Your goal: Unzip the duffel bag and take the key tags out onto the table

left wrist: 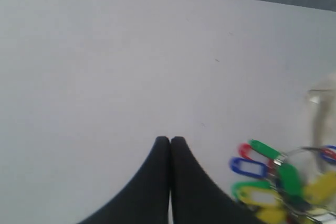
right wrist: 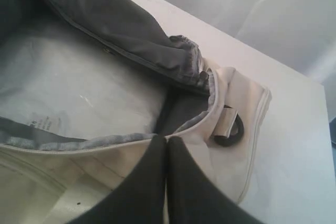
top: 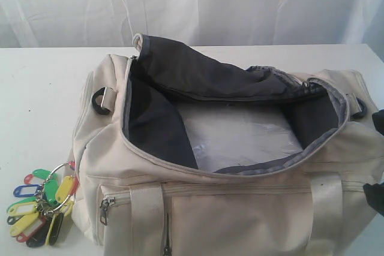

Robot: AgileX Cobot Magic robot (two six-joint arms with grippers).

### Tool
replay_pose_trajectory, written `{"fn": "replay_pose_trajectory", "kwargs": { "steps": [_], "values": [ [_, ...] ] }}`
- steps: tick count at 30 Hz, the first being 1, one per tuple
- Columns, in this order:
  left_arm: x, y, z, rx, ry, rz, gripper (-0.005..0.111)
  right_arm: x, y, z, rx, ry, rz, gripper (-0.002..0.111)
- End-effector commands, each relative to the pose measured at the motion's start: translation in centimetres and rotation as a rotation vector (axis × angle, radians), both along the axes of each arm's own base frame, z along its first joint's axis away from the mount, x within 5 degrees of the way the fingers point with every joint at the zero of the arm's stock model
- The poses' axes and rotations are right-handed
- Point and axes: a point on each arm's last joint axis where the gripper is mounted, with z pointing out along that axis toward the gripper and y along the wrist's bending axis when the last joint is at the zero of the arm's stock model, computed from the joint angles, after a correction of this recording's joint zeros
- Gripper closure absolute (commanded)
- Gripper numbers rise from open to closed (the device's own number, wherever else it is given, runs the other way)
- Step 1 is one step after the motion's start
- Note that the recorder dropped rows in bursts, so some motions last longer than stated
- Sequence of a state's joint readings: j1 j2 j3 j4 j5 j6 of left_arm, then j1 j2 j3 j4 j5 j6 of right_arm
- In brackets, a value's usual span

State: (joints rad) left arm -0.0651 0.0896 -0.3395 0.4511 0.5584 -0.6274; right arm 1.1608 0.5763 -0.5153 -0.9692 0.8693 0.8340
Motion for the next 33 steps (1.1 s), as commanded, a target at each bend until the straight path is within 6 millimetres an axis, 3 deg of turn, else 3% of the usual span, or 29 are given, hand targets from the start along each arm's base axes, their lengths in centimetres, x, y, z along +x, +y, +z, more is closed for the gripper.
{"fn": "replay_pose_trajectory", "kwargs": {
  "steps": [1, 6, 11, 12, 16, 19, 33],
  "values": [
    [0.1, -2.1, -2.2, -0.328, 0.075, -0.092, 0.107, 0.0, -0.1, 0.0, 0.000, -0.015, -0.003, 0.108],
    [0.2, -2.2, -5.0, -0.347, 0.146, -0.085, 0.107, 0.0, 0.0, 0.0, 0.004, -0.016, 0.003, 0.108],
    [0.2, -2.2, -9.4, -0.346, 0.213, -0.074, 0.107, 0.0, 0.0, 0.0, 0.007, -0.018, 0.009, 0.108],
    [0.5, -2.2, -9.6, -0.329, 0.165, -0.083, 0.107, 0.0, 0.0, 0.0, 0.007, -0.018, 0.009, 0.108],
    [1.6, -2.2, -7.9, -0.306, -0.099, -0.135, 0.107, 0.0, 0.1, 0.0, 0.010, -0.019, 0.013, 0.108],
    [1.8, -2.3, -7.2, -0.306, -0.185, -0.153, 0.107, 0.0, 0.1, 0.0, 0.011, -0.020, 0.015, 0.108],
    [1.9, -2.3, -7.0, -0.306, -0.208, -0.157, 0.107, 0.0, 0.1, 0.1, 0.013, -0.021, 0.018, 0.108]
  ]
}}
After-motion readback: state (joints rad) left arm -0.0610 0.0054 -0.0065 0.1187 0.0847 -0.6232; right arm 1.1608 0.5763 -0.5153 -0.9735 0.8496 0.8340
